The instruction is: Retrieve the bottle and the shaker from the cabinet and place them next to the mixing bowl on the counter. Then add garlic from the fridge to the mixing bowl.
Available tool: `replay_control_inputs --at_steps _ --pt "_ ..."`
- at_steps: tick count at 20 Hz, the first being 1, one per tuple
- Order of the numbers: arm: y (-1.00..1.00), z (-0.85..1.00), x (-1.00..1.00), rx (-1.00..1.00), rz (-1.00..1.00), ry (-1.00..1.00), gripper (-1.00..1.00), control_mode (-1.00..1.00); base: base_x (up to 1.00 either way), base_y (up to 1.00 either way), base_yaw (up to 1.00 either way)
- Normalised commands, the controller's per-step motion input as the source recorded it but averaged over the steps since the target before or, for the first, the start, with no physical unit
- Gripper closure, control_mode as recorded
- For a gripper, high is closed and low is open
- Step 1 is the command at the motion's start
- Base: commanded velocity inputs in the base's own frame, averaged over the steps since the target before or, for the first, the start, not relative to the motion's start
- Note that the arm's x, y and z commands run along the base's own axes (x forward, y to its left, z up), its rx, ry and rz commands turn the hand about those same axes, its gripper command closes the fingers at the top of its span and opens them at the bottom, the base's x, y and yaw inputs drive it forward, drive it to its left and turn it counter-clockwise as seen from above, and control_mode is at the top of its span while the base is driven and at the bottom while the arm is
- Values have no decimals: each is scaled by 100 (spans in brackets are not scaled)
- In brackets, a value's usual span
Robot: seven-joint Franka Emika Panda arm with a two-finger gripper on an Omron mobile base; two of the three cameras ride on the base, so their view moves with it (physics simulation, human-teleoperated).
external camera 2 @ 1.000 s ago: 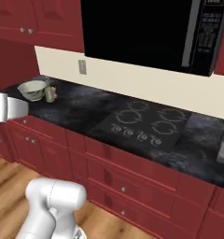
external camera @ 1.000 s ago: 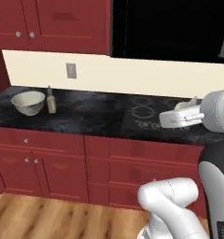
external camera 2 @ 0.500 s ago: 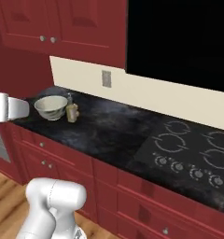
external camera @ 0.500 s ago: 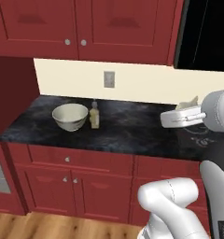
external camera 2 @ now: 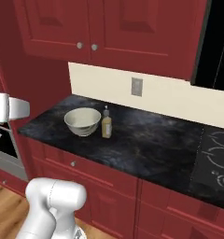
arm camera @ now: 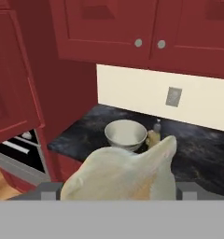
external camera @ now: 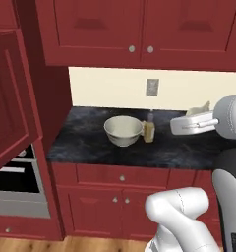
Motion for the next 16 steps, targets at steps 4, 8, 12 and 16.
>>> replay_control_inputs --at_steps 4,8,12,16 --pt "0 0 0 0 0 0 100 100 40 72 -38" --pt "0 0 0 0 0 0 100 100 54 50 -49" --pt "0 0 0 0 0 0 100 100 64 20 -57" --pt "0 0 0 0 0 0 100 100 64 3 -48"
